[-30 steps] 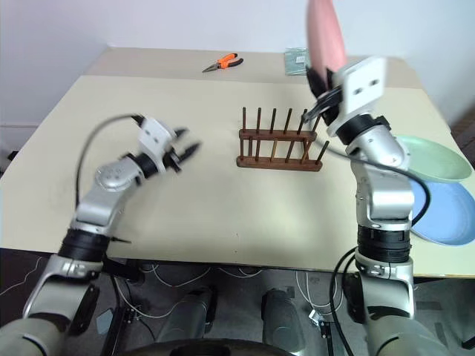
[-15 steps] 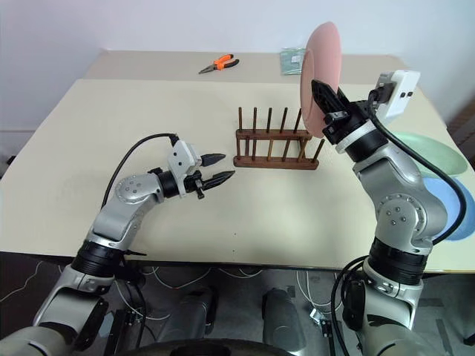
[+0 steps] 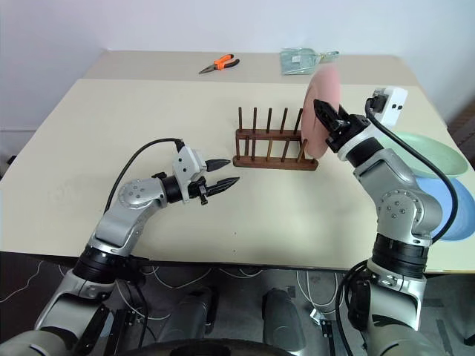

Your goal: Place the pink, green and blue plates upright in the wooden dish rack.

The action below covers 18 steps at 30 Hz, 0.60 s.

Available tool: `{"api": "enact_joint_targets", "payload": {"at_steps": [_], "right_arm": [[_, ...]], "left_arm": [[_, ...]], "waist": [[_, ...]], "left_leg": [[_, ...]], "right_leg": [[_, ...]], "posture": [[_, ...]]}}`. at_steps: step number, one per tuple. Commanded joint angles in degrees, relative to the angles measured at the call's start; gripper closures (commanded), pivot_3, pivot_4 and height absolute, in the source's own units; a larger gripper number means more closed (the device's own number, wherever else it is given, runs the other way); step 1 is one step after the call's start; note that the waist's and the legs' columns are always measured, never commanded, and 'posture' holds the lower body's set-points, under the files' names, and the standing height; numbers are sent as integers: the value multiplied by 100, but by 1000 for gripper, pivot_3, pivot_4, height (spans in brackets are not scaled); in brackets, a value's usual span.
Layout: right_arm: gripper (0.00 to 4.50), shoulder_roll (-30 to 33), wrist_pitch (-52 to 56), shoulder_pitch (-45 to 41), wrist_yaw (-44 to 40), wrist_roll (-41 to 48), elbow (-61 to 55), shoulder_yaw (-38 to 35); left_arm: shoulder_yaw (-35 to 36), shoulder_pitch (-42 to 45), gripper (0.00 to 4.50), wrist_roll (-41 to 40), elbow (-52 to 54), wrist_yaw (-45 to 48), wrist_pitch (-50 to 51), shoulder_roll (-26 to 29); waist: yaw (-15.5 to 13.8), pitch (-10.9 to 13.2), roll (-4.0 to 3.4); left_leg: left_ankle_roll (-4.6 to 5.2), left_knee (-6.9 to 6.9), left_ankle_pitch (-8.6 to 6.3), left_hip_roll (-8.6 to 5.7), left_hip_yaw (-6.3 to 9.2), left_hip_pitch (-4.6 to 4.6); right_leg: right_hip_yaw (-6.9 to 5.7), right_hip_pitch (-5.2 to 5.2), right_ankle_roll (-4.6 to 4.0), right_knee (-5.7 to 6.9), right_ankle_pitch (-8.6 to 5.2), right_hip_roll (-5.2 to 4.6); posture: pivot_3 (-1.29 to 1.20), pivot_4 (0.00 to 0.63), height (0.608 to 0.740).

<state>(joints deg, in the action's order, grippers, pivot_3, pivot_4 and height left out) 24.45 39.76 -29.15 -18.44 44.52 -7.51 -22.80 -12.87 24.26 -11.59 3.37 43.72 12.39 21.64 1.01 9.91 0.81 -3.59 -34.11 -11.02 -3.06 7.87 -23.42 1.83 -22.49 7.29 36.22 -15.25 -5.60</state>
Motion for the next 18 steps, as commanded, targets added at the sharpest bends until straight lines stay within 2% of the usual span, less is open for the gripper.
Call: {"api": "enact_joint_targets", "payload": {"at_steps": [1,3,7,10,11,13,16,18], "right_arm": [[1414,510,-607,49,-417,-624,-263,235],[1414,1117,-1035,428,-1060,-1065,-520,406],[1414,2248,-1442,1310,-2073,-1474,-695,208],[1414,2923,-1825,1837,-2407,-2040,-353,101],[1414,3059,-1999,1916,-2415,-2268,-170,151],[1414,3443,-2563,1939,-2071,-3295,609,600],[1414,4012,-3622,1643,-1140,-5226,2224,1692],[1414,4175,-4249,1362,-754,-5948,3079,2205]], "left_arm": [[-64,-11,2116,70,208,25,-25,-31],[-51,-1,2116,71,198,20,-10,-41],[-16,3,2116,60,189,40,-2,-27],[9,21,2116,53,136,79,-16,-19],[7,30,2116,59,108,89,-26,-22],[-22,57,2116,90,45,115,-63,-38],[-82,101,2116,145,-3,134,-102,-111],[-117,116,2116,178,-9,125,-126,-153]], "waist": [[-2,1,-2],[-24,1,-2],[-36,1,-2],[-26,1,-2],[-2,1,-2],[20,0,-6],[5,-1,-6],[-8,-1,-7]], "left_leg": [[0,0,0,0,0,0],[0,0,0,0,-1,-1],[7,-2,-4,-2,-1,-4],[7,-5,-5,-2,-3,-4],[7,-6,-5,-1,-7,-2],[7,-8,-5,4,-15,4],[7,-11,-4,4,-23,8],[6,-12,-4,2,-26,5]], "right_leg": [[0,-1,0,0,0,0],[0,0,1,-2,0,0],[-1,7,6,-11,-3,-1],[-1,8,6,-10,-4,-2],[-1,9,5,-11,-4,-3],[1,10,1,-10,-3,-3],[4,13,-15,-10,-11,-3],[7,9,-16,-12,-11,-3]], "posture": [[0,150,740],[0,150,740],[0,150,740],[0,150,740],[0,150,740],[0,150,740],[0,150,740],[0,150,740]]}}
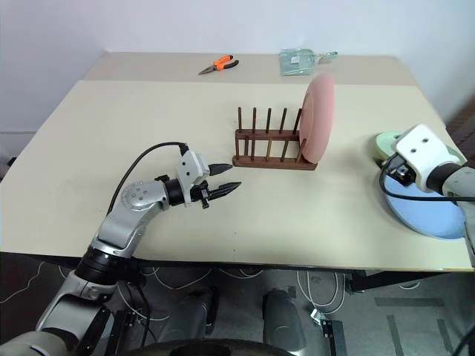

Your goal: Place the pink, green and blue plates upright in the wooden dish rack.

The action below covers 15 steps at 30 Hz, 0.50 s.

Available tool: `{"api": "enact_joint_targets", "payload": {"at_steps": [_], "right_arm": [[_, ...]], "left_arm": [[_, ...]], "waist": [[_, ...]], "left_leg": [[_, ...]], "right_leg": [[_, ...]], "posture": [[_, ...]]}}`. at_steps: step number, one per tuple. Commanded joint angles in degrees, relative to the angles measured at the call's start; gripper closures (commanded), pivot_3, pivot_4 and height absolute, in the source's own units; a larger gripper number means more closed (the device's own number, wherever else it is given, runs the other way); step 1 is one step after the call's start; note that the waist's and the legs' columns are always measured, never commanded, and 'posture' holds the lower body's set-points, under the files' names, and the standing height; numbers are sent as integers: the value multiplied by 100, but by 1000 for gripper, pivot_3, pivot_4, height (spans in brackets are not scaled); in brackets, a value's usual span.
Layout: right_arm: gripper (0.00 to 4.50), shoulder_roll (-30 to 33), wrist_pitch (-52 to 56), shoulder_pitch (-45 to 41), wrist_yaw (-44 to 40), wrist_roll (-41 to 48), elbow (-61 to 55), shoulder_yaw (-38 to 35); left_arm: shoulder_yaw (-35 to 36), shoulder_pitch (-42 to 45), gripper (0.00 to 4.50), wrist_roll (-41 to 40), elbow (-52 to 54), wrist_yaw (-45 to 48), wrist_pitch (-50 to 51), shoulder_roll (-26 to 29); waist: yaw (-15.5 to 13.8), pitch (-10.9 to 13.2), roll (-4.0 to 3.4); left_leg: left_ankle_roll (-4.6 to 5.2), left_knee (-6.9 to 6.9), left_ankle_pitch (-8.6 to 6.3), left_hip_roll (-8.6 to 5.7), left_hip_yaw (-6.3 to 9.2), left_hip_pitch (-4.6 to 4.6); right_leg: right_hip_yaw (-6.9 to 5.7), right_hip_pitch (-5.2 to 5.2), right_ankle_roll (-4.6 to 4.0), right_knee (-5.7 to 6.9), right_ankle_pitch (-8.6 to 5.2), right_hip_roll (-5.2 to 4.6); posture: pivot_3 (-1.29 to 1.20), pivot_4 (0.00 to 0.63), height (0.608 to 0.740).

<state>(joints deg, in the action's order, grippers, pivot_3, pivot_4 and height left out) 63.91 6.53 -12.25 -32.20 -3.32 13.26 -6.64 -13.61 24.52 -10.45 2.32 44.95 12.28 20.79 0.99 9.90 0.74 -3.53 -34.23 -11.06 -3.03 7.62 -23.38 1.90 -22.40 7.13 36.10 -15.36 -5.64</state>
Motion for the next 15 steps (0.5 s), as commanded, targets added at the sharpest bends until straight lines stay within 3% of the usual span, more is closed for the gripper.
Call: {"api": "enact_joint_targets", "payload": {"at_steps": [1,4,7,10,13,15], "right_arm": [[1414,181,-1144,-543,775,-1300,1419,705],[1414,27,-1656,-1242,1341,-1746,2494,1055],[1414,-60,-1955,-1572,1337,-1853,3062,1237],[2670,-120,-2188,-1706,1355,-1842,3354,1244],[4233,-74,-2360,-1625,1359,-1824,3251,1184],[4447,-78,-2344,-1534,1343,-1683,3101,1037]], "left_arm": [[-53,91,2116,75,99,0,-123,-74],[-36,67,2116,74,117,-2,-108,-88],[-42,15,2116,104,176,-5,-114,-60],[0,-50,2116,101,242,-40,-69,-32],[15,-112,2116,96,298,-36,-67,7],[22,-131,2116,88,309,-38,-61,19]], "waist": [[-8,0,-1],[21,7,-17],[23,7,-18],[12,7,-17],[11,9,-22],[10,9,-23]], "left_leg": [[0,2,0,0,-1,0],[0,5,0,0,-12,-2],[0,6,0,1,-19,2],[0,5,0,-1,-19,2],[0,5,0,-4,-19,2],[1,5,0,-5,-22,4]], "right_leg": [[2,-1,3,0,1,-1],[15,-10,12,1,6,-1],[25,-11,11,4,6,1],[28,-4,15,0,7,1],[35,-5,17,0,8,1],[41,-5,19,2,8,1]], "posture": [[0,150,740],[0,150,740],[0,150,740],[0,150,740],[0,150,740],[0,150,740]]}}
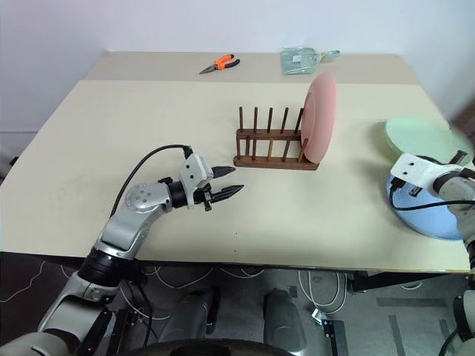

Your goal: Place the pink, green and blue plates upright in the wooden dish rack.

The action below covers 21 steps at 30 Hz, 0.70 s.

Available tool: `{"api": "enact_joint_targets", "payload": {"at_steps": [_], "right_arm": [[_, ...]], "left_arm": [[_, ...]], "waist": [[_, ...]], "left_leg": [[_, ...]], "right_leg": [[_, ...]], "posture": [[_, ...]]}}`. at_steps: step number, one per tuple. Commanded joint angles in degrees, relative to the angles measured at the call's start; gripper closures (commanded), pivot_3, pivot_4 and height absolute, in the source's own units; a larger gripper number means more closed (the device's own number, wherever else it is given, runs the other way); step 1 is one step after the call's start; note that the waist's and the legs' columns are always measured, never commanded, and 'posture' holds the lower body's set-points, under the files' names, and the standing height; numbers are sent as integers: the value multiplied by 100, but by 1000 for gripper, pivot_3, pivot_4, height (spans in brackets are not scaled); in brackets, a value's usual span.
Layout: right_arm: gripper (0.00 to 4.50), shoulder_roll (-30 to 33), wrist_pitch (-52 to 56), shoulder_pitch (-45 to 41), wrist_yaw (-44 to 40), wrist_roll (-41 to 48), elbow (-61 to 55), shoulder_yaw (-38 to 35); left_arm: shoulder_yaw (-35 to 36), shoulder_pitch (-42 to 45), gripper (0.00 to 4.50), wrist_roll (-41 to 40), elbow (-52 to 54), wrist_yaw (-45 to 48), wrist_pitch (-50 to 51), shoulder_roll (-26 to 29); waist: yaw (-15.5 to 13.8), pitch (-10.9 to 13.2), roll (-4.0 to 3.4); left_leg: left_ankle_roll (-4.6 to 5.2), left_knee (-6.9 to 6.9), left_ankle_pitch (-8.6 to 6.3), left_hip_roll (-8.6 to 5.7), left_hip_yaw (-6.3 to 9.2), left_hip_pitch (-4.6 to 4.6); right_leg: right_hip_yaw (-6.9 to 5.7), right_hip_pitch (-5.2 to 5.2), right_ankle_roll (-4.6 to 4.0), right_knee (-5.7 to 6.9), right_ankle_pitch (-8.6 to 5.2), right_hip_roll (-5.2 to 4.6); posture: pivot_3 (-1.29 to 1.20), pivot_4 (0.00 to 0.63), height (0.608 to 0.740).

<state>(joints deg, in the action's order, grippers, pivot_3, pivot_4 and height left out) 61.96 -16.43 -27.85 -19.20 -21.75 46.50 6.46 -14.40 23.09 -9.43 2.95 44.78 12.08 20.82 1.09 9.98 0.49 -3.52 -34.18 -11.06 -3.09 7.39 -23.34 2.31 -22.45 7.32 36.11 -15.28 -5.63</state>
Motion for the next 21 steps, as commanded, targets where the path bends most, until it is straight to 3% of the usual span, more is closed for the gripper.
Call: {"api": "enact_joint_targets", "payload": {"at_steps": [1,6,9,11,16,18,21], "right_arm": [[4447,132,-37,104,47,232,-350,-365],[4447,-33,226,421,295,847,-1664,-1238],[4447,-956,1163,146,155,2616,-3588,-2149],[4447,-1622,2246,-268,71,4655,-5077,-2574],[4447,-2081,3998,-487,-63,7713,-6790,-2991],[4447,-2410,4369,-601,264,8617,-7202,-2785],[4447,-2997,4656,-595,833,8929,-7441,-2358]], "left_arm": [[95,15,2116,-4,219,-26,-58,11],[191,122,2116,71,-5,-164,-231,-27],[428,322,2116,328,-505,-692,-532,-82],[628,480,2116,578,-1038,-1159,-775,-57],[924,575,2116,659,-1591,-1457,-1300,38],[1029,529,2116,547,-1583,-1366,-1383,91],[1088,390,2116,438,-1434,-1175,-1400,148]], "waist": [[-2,1,1],[9,1,-2],[114,3,0],[156,3,-1],[-3,-8,24],[-46,-10,33],[-46,-9,31]], "left_leg": [[0,0,0,1,1,0],[0,-1,0,1,0,0],[0,-1,0,7,-6,8],[0,-4,0,10,-3,12],[10,-4,-6,7,26,0],[16,-5,-9,4,33,-5],[16,-6,-9,-4,30,-7]], "right_leg": [[-1,0,0,0,0,1],[1,0,0,1,0,2],[6,0,1,7,2,5],[6,0,2,19,4,8],[-13,5,5,10,3,8],[-19,11,5,-4,4,4],[-14,5,4,1,3,-5]], "posture": [[0,150,740],[0,150,740],[0,150,740],[0,150,740],[0,150,740],[0,150,740],[0,150,740]]}}
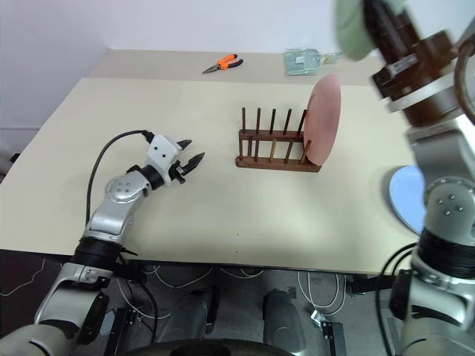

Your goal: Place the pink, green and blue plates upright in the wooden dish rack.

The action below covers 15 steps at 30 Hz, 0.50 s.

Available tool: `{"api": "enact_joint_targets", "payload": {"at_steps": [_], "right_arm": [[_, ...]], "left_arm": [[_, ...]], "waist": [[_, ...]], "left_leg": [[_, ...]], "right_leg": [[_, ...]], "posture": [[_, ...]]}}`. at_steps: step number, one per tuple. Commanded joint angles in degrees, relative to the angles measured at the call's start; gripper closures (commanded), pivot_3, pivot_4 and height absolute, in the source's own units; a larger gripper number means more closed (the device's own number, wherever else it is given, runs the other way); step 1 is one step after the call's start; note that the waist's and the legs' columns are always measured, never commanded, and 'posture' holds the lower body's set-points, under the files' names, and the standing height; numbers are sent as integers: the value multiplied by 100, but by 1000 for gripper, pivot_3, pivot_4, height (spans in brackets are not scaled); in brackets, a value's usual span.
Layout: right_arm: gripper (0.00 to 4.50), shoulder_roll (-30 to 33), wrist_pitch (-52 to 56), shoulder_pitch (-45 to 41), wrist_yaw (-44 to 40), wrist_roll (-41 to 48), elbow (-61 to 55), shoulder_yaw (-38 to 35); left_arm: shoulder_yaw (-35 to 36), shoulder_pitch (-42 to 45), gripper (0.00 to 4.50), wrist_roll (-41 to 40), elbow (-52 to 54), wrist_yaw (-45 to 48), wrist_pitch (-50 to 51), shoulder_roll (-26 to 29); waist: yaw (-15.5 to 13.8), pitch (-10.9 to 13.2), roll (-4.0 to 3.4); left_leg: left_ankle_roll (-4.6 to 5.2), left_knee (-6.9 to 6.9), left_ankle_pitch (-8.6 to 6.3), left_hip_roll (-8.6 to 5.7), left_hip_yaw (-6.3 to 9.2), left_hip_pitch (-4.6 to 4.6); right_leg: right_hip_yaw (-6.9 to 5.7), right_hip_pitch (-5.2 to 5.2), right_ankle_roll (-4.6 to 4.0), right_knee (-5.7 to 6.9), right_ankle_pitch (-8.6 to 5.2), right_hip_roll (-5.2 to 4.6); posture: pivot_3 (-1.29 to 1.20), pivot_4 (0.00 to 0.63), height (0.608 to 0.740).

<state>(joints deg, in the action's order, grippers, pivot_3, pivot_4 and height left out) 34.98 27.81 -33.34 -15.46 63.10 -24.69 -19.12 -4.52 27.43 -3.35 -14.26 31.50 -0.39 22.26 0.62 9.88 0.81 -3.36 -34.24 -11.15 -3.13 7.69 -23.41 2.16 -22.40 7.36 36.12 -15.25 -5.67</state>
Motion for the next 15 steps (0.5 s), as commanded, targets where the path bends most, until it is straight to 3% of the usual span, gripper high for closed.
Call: {"api": "enact_joint_targets", "payload": {"at_steps": [1,15], "right_arm": [[4447,-488,285,57,615,275,-333,398],[4447,-874,579,825,628,-738,165,920]], "left_arm": [[112,-120,2116,-254,416,239,-110,2],[82,-464,2116,-502,1137,494,264,-28]], "waist": [[6,0,-1],[38,1,-4]], "left_leg": [[0,-1,0,0,-1,0],[0,2,0,6,-8,2]], "right_leg": [[1,-3,-1,0,0,0],[6,-12,0,8,1,9]], "posture": [[0,150,740],[0,150,740]]}}
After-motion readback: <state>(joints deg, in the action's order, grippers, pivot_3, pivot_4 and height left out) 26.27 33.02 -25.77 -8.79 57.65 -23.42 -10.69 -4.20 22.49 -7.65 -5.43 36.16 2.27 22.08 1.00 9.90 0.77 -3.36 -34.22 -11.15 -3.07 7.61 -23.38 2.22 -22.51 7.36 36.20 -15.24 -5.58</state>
